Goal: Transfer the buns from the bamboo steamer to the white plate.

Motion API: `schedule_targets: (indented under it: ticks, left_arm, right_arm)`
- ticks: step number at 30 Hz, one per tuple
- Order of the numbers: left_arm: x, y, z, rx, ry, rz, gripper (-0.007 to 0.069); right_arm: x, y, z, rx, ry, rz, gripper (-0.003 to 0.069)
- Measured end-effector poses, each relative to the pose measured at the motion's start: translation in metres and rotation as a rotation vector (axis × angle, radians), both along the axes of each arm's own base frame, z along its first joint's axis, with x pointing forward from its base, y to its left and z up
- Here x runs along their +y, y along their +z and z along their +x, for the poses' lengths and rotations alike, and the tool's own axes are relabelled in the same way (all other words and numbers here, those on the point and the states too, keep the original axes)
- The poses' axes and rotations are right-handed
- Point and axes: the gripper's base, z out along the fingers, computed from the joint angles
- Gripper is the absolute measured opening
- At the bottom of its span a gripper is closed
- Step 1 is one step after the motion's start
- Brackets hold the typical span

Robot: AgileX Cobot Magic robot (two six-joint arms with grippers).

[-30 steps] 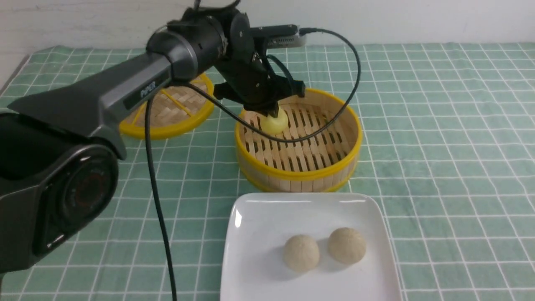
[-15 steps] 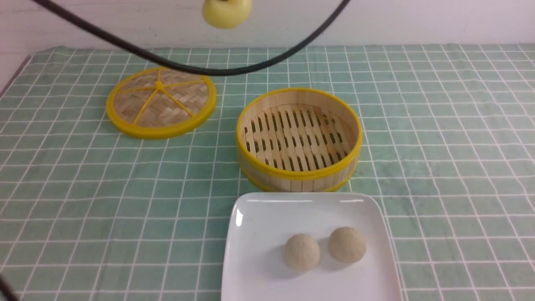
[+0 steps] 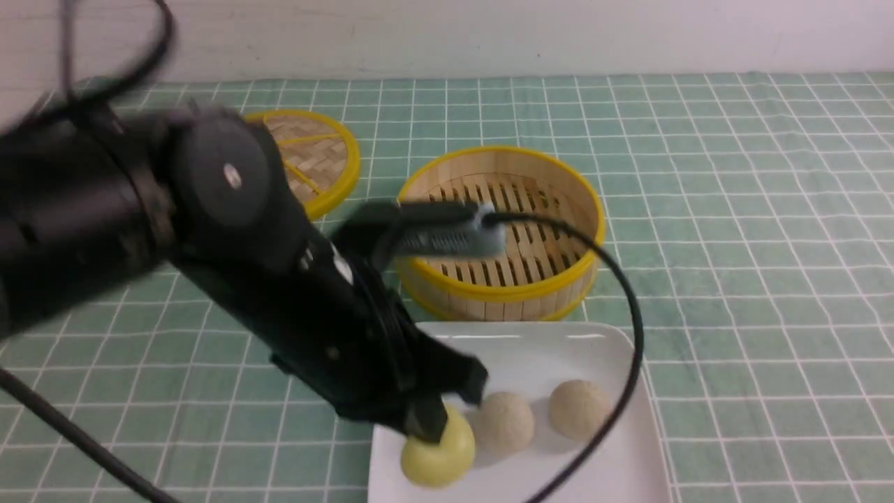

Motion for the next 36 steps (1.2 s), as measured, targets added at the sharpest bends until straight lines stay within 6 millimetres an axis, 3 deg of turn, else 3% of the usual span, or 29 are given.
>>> schedule_targets:
  ticks: [3, 14, 19, 25, 30, 33, 36]
  left_arm:
    - [-0.007, -0.023, -0.004, -0.004, 0.037, 0.003, 0.0025]
    - [-0.017, -0.054, 0.008, 0.030, 0.078, 0.035, 0.0083]
    - [-0.018, -0.060, 0.010, 0.052, 0.119, 0.036, 0.0172]
    - [-0.019, -0.059, 0.012, 0.039, 0.141, 0.019, 0.0350]
    - [-0.021, -0.039, 0.015, -0.009, 0.138, -0.025, 0.0405]
    - [-0.023, -0.007, 0.019, -0.113, 0.120, -0.083, 0.0398]
    - [-0.021, 0.018, 0.022, -0.208, 0.094, -0.103, 0.0349]
  right_arm:
    - [0.000, 0.000, 0.000, -0.001, 0.000, 0.000, 0.0129]
    - [0.000, 0.000, 0.000, 0.000, 0.001, 0.004, 0.0139]
    - [0.000, 0.000, 0.000, 0.000, 0.002, 0.005, 0.0141]
    - [0.001, 0.000, 0.000, 0.003, 0.003, 0.009, 0.0148]
    - [0.001, 0.000, 0.000, 0.006, 0.006, 0.018, 0.0149]
    - [0.003, 0.001, -0.003, 0.016, 0.029, 0.035, 0.0129]
    - [0.003, 0.007, -0.013, 0.004, 0.063, 0.054, 0.0055]
